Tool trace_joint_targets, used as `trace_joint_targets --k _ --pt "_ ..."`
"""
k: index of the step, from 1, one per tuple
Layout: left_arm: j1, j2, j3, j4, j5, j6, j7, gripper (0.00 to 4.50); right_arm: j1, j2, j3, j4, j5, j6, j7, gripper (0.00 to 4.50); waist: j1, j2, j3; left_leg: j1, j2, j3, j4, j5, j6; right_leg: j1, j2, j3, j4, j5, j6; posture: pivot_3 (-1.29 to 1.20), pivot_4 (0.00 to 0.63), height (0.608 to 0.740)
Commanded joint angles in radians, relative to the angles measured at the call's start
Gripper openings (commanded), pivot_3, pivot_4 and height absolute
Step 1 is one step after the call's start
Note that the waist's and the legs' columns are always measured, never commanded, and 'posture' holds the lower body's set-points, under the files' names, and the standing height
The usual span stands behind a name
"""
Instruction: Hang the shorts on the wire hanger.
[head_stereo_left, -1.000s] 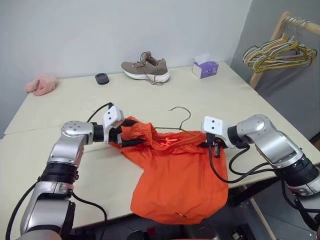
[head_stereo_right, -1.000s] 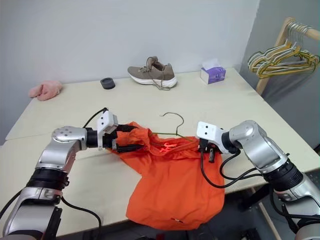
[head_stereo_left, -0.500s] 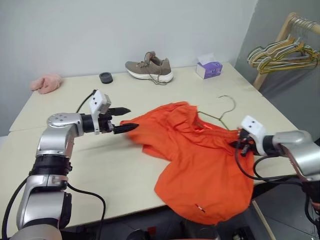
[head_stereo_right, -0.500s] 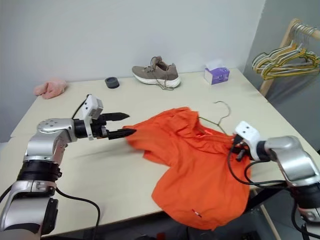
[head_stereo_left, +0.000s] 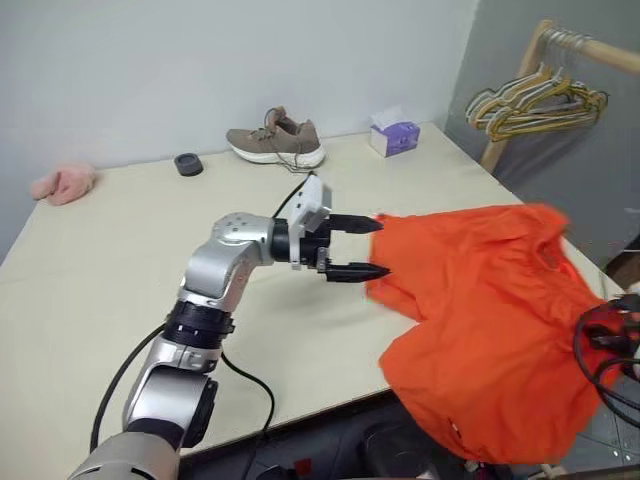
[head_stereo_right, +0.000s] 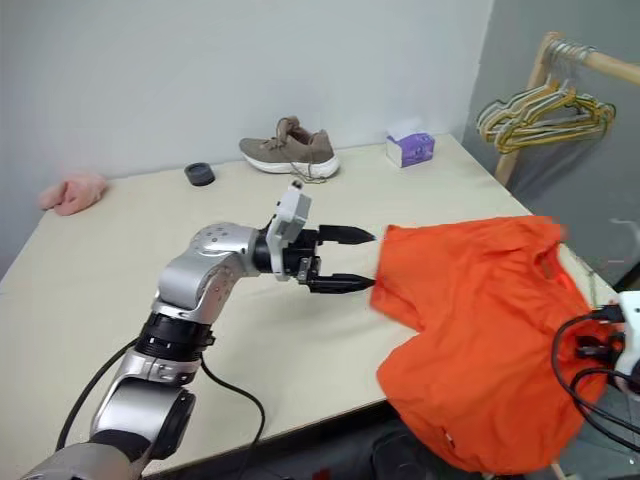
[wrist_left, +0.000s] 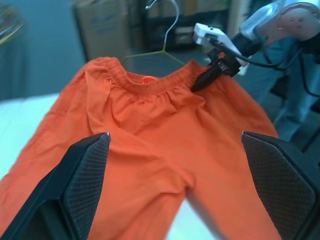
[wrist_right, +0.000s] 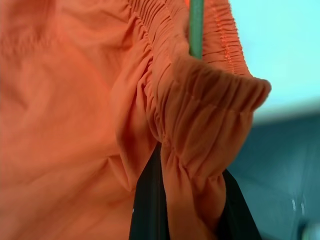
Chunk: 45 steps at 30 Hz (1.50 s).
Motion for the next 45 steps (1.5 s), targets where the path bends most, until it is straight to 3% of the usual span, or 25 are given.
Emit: trace_joint_targets --k 1,7,15,24,30,45 --pt "-0.040 -0.036 -0.027 0.012 0.021 -0.068 -0.005 4.38 -0.015 -0.034 -0.130 -0.025 -0.035 0.035 -0.066 0.00 -0.024 0.000 0.000 0.000 0.000 0.001 -0.001 0.000 0.000 -0.001 0.000 0.000 0.000 0.000 0.000 -0.54 0.089 0.740" --pt "-0.069 -0.107 -0.052 0.048 0.039 -0.122 0.014 4.38 -0.033 -0.103 -0.218 -0.013 -0.061 0.065 -0.125 0.00 -0.076 -0.001 0.002 -0.001 0.001 0.007 -0.002 -0.002 0.003 -0.002 0.000 0.002 -0.001 -0.001 0.002 -0.57 0.103 0.740" --pt "-0.095 -0.180 -0.048 0.042 0.050 -0.164 0.081 4.38 -0.301 -0.223 -0.160 0.144 -0.070 0.074 -0.238 0.00 -0.136 -0.003 0.016 0.000 0.000 0.012 -0.003 -0.005 0.008 0.002 -0.002 0.006 -0.007 -0.002 0.003 -0.55 0.131 0.740" --pt "-0.066 -0.180 -0.071 -0.009 0.062 -0.172 0.109 4.38 -0.531 -0.291 -0.054 0.438 -0.070 -0.022 -0.327 0.00 -0.130 0.001 0.044 0.003 -0.001 0.018 -0.003 -0.006 0.009 0.003 -0.002 0.017 -0.006 -0.002 0.004 -0.52 0.148 0.740" --pt "-0.053 -0.181 -0.076 -0.042 0.061 -0.161 0.128 4.38 -0.605 -0.363 0.025 0.674 -0.071 -0.187 -0.340 0.00 -0.127 0.001 0.049 0.004 -0.001 0.022 -0.003 -0.007 0.011 0.003 -0.002 0.021 -0.007 -0.002 0.004 -0.50 0.150 0.740" --pt "-0.083 -0.215 -0.052 -0.081 -0.030 -0.102 0.138 4.38 -0.932 -0.458 0.223 1.252 -0.061 -0.372 -0.341 0.00 -0.129 0.002 0.067 0.016 0.000 0.035 -0.004 -0.011 0.015 0.011 -0.002 0.029 -0.012 -0.001 0.008 -0.48 0.155 0.740"
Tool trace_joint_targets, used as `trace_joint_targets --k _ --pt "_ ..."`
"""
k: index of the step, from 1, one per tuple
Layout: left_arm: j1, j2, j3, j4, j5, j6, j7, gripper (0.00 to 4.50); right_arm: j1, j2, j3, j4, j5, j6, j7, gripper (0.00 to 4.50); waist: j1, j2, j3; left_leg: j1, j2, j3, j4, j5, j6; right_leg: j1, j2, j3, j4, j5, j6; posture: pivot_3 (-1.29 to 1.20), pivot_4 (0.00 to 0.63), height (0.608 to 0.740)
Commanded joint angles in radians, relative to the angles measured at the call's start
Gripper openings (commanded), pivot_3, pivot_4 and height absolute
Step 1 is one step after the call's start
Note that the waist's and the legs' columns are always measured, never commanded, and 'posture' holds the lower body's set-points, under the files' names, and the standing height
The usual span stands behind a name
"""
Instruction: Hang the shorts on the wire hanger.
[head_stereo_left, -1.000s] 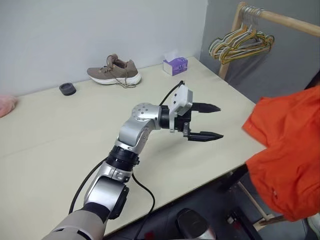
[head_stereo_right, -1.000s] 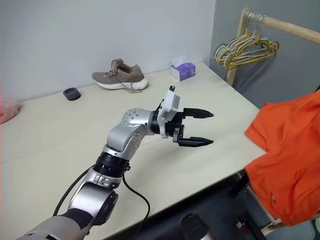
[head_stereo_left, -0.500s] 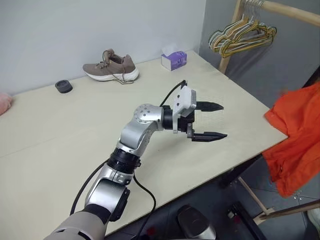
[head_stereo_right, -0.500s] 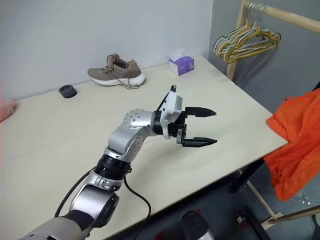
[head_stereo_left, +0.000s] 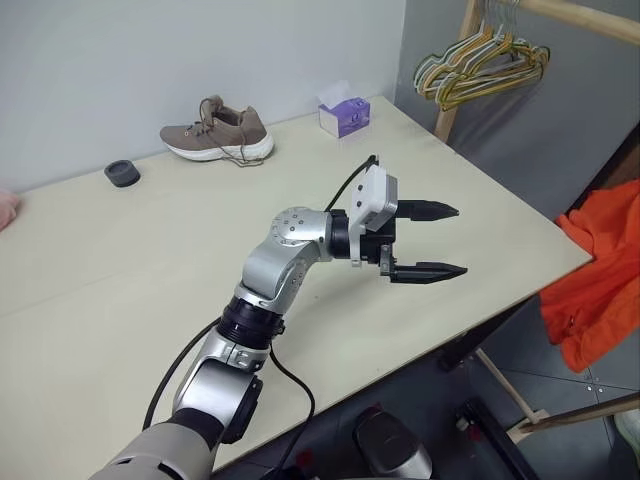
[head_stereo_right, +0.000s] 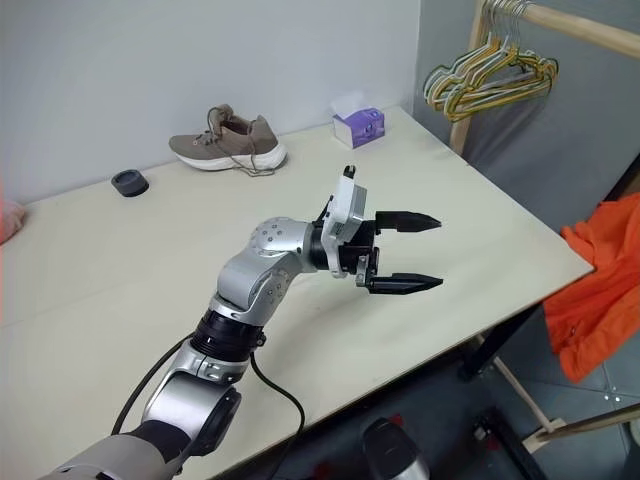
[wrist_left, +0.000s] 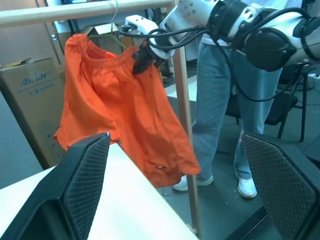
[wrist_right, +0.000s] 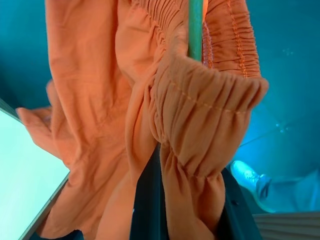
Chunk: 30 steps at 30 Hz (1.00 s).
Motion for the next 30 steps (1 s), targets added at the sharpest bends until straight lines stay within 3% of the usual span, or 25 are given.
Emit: trace_joint_targets --k 1,12,16,26,30 --pt "-0.025 -0.018 0.026 -0.049 -0.036 0.005 0.014 4.38 -0.049 -0.038 0.029 0.065 0.004 -0.050 0.015 0.00 0.000 0.001 0.002 0.000 0.000 0.000 0.000 0.000 0.000 0.000 0.000 0.000 -0.001 0.000 0.000 -0.48 0.158 0.740" --pt "-0.011 -0.066 0.065 -0.079 -0.115 0.065 0.076 4.38 -0.008 -0.037 0.022 0.036 0.035 -0.051 0.024 0.00 0.003 -0.002 0.004 -0.001 0.000 0.002 0.000 -0.004 0.004 0.003 0.000 0.001 -0.010 0.002 0.004 -0.48 0.162 0.740" --pt "-0.003 -0.071 0.056 -0.081 -0.111 0.062 0.082 4.50 0.022 -0.035 -0.021 -0.014 0.055 -0.020 0.018 1.03 0.004 -0.002 0.005 -0.001 0.000 0.002 0.000 -0.004 0.004 0.003 0.000 0.002 -0.010 0.002 0.004 -0.48 0.163 0.740" --pt "0.001 -0.077 0.049 -0.068 -0.101 0.049 0.076 4.50 0.101 0.002 -0.139 -0.225 0.097 0.092 -0.027 4.35 0.004 -0.002 0.005 -0.001 0.000 0.003 0.000 -0.004 0.004 0.002 0.000 0.002 -0.010 0.002 0.004 -0.49 0.159 0.740" --pt "0.001 -0.079 0.047 -0.065 -0.097 0.045 0.075 4.50 0.124 0.026 -0.178 -0.298 0.099 0.098 -0.062 4.47 0.005 -0.002 0.005 -0.002 0.000 0.003 0.000 -0.005 0.004 0.002 0.000 0.003 -0.010 0.002 0.004 -0.49 0.156 0.740"
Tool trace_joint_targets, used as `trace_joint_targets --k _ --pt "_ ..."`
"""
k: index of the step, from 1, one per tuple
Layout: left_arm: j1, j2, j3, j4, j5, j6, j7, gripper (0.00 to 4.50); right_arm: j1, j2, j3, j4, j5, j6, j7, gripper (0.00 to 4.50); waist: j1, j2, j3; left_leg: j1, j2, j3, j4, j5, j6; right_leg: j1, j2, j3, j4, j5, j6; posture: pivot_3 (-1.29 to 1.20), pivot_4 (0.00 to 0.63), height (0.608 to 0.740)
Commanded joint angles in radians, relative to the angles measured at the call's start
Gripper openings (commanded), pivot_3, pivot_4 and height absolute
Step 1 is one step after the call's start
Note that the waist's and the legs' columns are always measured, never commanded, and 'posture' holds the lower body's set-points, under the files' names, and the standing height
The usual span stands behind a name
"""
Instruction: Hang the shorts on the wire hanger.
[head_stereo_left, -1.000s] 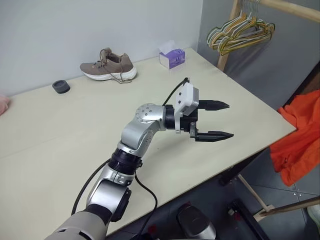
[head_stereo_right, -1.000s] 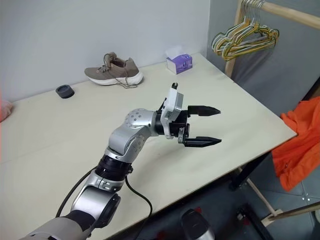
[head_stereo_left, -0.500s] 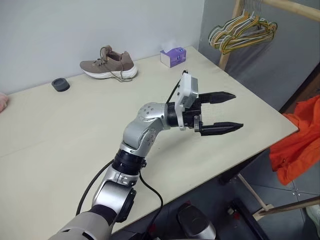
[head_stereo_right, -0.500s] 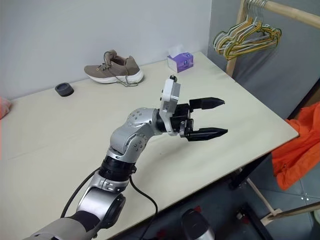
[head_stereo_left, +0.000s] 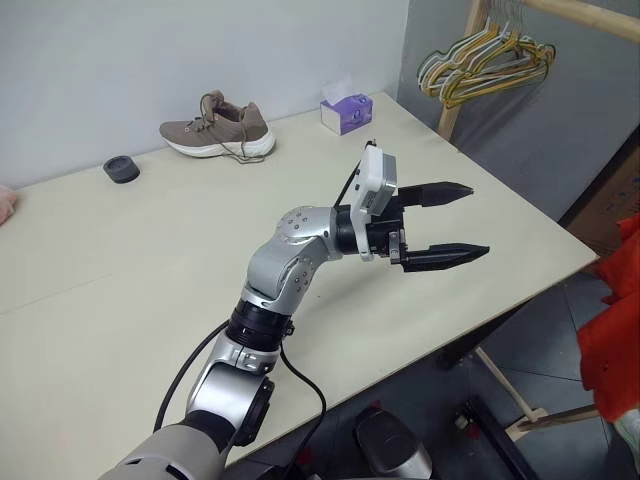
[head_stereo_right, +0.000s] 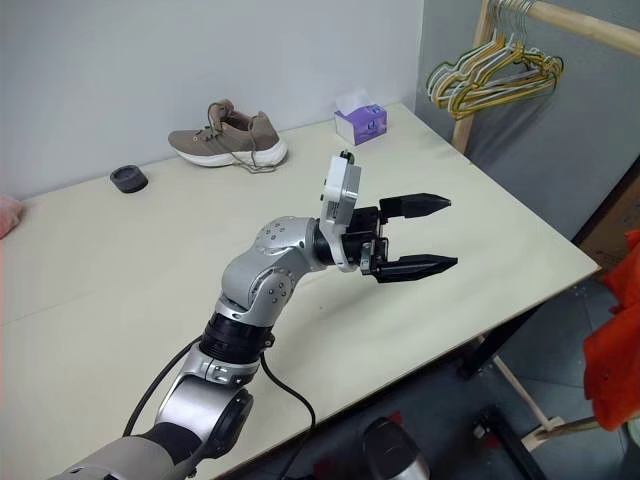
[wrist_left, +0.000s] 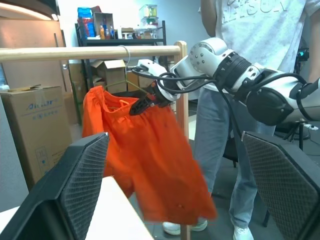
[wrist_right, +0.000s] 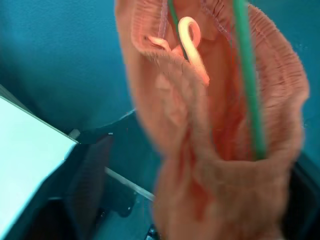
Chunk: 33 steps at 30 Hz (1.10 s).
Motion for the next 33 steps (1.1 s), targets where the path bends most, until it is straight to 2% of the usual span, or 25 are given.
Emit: trace_joint_targets --k 1,12,25,27,29,33 --pt "-0.004 -0.006 0.000 -0.025 -0.006 -0.016 -0.001 4.50 0.015 0.002 -0.056 -0.107 0.002 -0.007 -0.036 4.47 0.001 0.000 0.000 0.000 0.000 0.000 0.000 0.000 0.000 0.000 0.000 0.000 0.000 0.000 0.000 -0.49 0.156 0.740" --pt "-0.001 -0.004 -0.003 -0.019 0.004 -0.028 -0.008 4.50 0.080 0.113 -0.098 -0.400 -0.084 -0.150 -0.218 4.47 0.005 0.000 0.000 0.000 0.000 0.000 0.000 0.000 0.000 -0.001 0.000 0.000 0.000 0.000 0.000 -0.49 0.153 0.740" --pt "0.004 0.006 -0.002 -0.026 0.009 -0.024 -0.001 4.50 0.130 0.163 -0.045 -0.491 -0.187 -0.529 -0.318 4.47 0.016 0.000 0.000 0.000 0.000 0.000 0.000 0.000 0.000 -0.002 0.000 0.000 0.000 0.000 0.000 -0.48 0.149 0.740" --pt "0.005 0.009 -0.001 -0.027 0.009 -0.022 0.003 4.50 0.133 0.177 -0.029 -0.507 -0.182 -0.597 -0.306 4.47 0.019 0.000 0.000 0.000 0.000 0.000 0.000 0.000 0.000 -0.002 0.000 0.000 0.000 0.000 0.000 -0.48 0.149 0.740" --pt "0.008 0.019 0.006 -0.024 0.023 -0.025 0.021 4.50 0.146 0.202 0.035 -0.557 -0.134 -0.659 -0.214 4.47 0.021 0.000 0.000 0.000 0.000 0.000 0.000 0.000 0.000 -0.002 0.000 0.000 0.000 0.000 0.000 -0.47 0.149 0.740" --pt "0.019 0.052 0.038 -0.007 0.072 -0.049 0.094 4.50 0.185 0.282 0.148 -0.679 -0.026 -0.651 -0.061 4.47 0.021 0.000 0.000 0.000 0.001 -0.001 0.000 0.000 0.000 -0.002 0.001 0.000 0.001 0.000 0.001 -0.45 0.145 0.740"
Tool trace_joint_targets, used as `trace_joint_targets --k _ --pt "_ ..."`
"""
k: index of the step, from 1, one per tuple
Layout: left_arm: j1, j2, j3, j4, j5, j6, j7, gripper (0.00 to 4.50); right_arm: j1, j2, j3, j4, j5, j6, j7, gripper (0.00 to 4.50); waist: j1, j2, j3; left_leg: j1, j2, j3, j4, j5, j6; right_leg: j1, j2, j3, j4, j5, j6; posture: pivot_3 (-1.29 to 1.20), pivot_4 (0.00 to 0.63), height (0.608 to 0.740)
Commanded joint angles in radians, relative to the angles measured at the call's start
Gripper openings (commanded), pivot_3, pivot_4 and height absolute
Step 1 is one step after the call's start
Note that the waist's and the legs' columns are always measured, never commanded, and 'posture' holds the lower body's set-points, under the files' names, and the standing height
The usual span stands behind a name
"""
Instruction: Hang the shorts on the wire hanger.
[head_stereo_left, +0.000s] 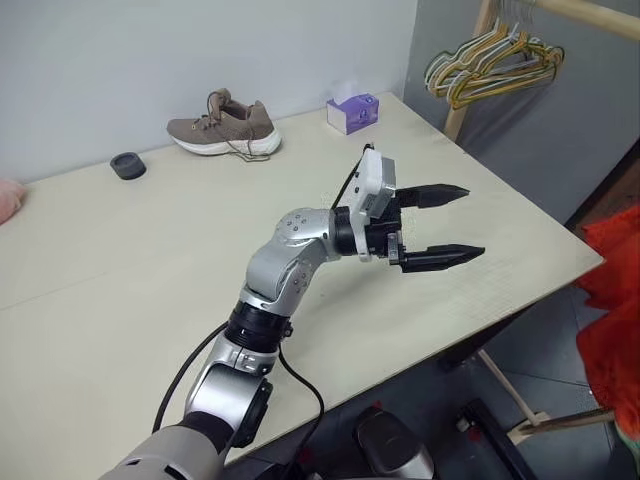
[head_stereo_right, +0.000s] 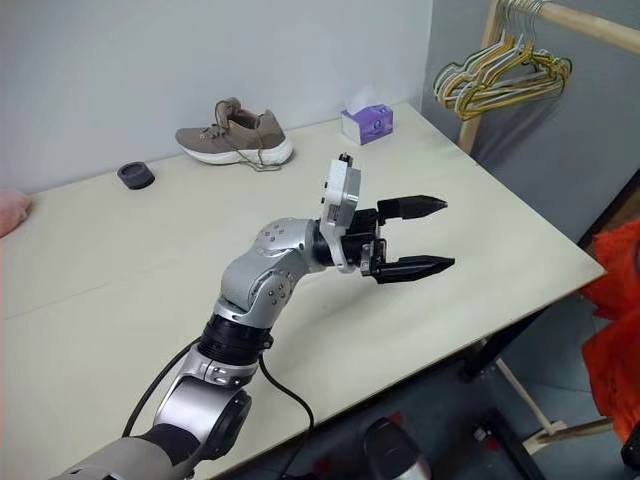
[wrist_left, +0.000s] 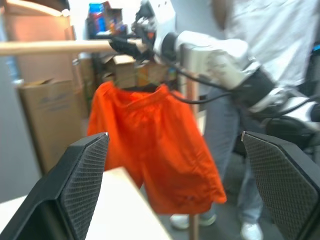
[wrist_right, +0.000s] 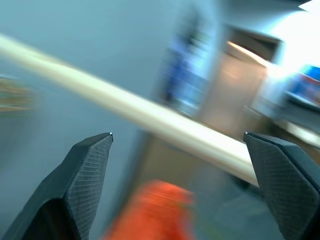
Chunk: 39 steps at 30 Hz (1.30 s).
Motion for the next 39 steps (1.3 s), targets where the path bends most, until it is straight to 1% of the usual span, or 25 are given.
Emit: trace_joint_targets --k 1,3,5,7,9,10,12,14,16,17,18,20,23,25,29,33,39 --pt "0.009 0.026 0.049 -0.006 0.035 -0.036 0.072 4.50 0.027 0.047 0.080 -0.133 0.088 0.003 0.112 4.47 0.004 0.000 0.000 0.000 0.001 -0.001 0.000 0.000 0.000 0.000 0.000 -0.001 0.000 0.000 0.000 -0.45 0.145 0.740" --pt "0.023 0.051 0.070 0.001 0.062 -0.049 0.114 4.50 0.042 0.080 0.121 -0.174 0.119 0.029 0.146 4.47 0.017 0.002 -0.001 0.000 0.000 -0.001 0.000 0.000 0.000 -0.001 0.000 -0.001 0.000 0.000 0.001 -0.43 0.138 0.740" --pt "0.069 0.109 0.125 0.001 0.113 -0.061 0.201 4.50 0.063 0.155 0.207 -0.221 0.155 0.028 0.177 4.47 0.022 0.001 -0.001 0.000 0.000 -0.001 0.000 0.000 0.000 -0.001 0.000 -0.001 0.000 0.000 0.001 -0.40 0.130 0.740" --pt "0.121 0.152 0.178 -0.023 0.137 -0.054 0.280 4.50 0.084 0.216 0.283 -0.231 0.168 -0.008 0.216 4.47 0.025 0.000 0.000 -0.001 0.002 -0.002 0.000 0.000 0.000 -0.002 0.001 -0.002 0.001 0.001 0.001 -0.36 0.118 0.740" --pt "0.168 0.179 0.212 -0.051 0.164 -0.056 0.350 4.50 0.103 0.270 0.337 -0.218 0.156 -0.059 0.233 4.47 0.042 0.000 -0.001 -0.001 0.002 -0.003 0.000 0.000 -0.001 -0.003 0.001 -0.003 0.002 0.001 0.002 -0.33 0.111 0.740" --pt "0.200 0.189 0.239 -0.069 0.178 -0.056 0.398 4.50 0.114 0.304 0.369 -0.205 0.146 -0.085 0.234 4.47 0.058 0.001 -0.001 -0.003 0.002 -0.004 0.001 0.000 -0.001 -0.005 0.000 -0.004 0.005 0.001 0.002 -0.31 0.107 0.740" --pt "0.279 0.203 0.295 -0.123 0.202 -0.049 0.488 4.50 0.133 0.375 0.440 -0.168 0.135 -0.126 0.247 4.47 0.086 0.001 -0.002 -0.011 0.001 -0.006 0.002 0.000 -0.001 -0.014 -0.001 -0.005 0.007 0.004 0.000 -0.28 0.101 0.740" --pt "0.351 0.205 0.327 -0.179 0.229 -0.037 0.566 4.50 0.134 0.434 0.489 -0.120 0.119 -0.171 0.248 4.47 0.116 0.001 -0.002 -0.017 0.001 -0.008 0.003 0.000 -0.001 -0.019 -0.002 -0.007 0.008 0.005 -0.002 -0.25 0.096 0.740" --pt "0.410 0.198 0.345 -0.227 0.268 -0.017 0.651 4.50 0.126 0.481 0.528 -0.068 0.101 -0.225 0.254 4.47 0.151 0.001 -0.002 -0.018 0.000 -0.008 0.003 0.000 -0.001 -0.020 -0.003 -0.007 0.009 0.005 -0.002 -0.20 0.092 0.740" --pt "0.438 0.198 0.349 -0.247 0.288 -0.005 0.686 4.50 0.118 0.504 0.545 -0.039 0.095 -0.249 0.255 4.47 0.177 0.001 -0.002 -0.019 0.000 -0.009 0.003 0.000 -0.001 -0.021 -0.004 -0.007 0.008 0.005 -0.002 -0.19 0.090 0.740" --pt "0.457 0.194 0.356 -0.259 0.305 0.007 0.724 4.50 0.107 0.525 0.558 -0.006 0.093 -0.265 0.261 4.47 0.198 0.001 -0.002 -0.019 0.000 -0.010 0.003 0.000 -0.001 -0.021 -0.007 -0.008 0.009 0.005 -0.002 -0.14 0.091 0.740" --pt "0.482 0.193 0.366 -0.267 0.335 0.019 0.782 4.50 0.086 0.557 0.577 0.060 0.090 -0.293 0.277 4.47 0.238 0.001 -0.002 -0.019 -0.001 -0.011 0.003 0.000 -0.001 -0.021 -0.008 -0.009 0.009 0.005 -0.002 -0.11 0.095 0.740" --pt "0.501 0.212 0.354 -0.269 0.375 0.030 0.814 4.50 0.061 0.585 0.587 0.139 0.088 -0.311 0.289 4.47 0.300 0.000 -0.002 -0.019 -0.001 -0.013 0.004 0.000 -0.002 -0.022 -0.008 -0.010 0.013 0.005 -0.002 -0.08 0.100 0.740" --pt "0.502 0.210 0.362 -0.259 0.371 0.042 0.826 4.50 0.041 0.593 0.593 0.197 0.080 -0.321 0.297 4.47 0.339 -0.001 -0.002 -0.019 -0.002 -0.014 0.004 0.001 -0.003 -0.023 -0.007 -0.011 0.015 0.005 -0.002 -0.04 0.112 0.740" --pt "0.498 0.227 0.362 -0.238 0.358 0.036 0.801 4.50 0.008 0.601 0.593 0.276 0.065 -0.331 0.299 4.47 0.390 -0.001 -0.002 -0.018 -0.002 -0.014 0.004 0.003 -0.005 -0.024 -0.007 -0.013 0.017 0.005 -0.002 -0.01 0.117 0.740" --pt "0.487 0.235 0.357 -0.220 0.359 0.030 0.791 4.50 0.000 0.605 0.581 0.288 0.067 -0.336 0.304 4.47 0.420 -0.001 -0.002 -0.018 -0.001 -0.014 0.004 0.003 -0.006 -0.026 -0.007 -0.013 0.020 0.005 -0.003 -0.01 0.129 0.740" --pt "0.464 0.229 0.356 -0.189 0.369 -0.004 0.797 4.50 0.034 0.600 0.558 0.241 0.064 -0.319 0.281 4.47 0.442 -0.001 -0.002 -0.019 -0.001 -0.014 0.004 0.003 -0.006 -0.026 -0.007 -0.013 0.020 0.005 -0.003 -0.02 0.114 0.740"
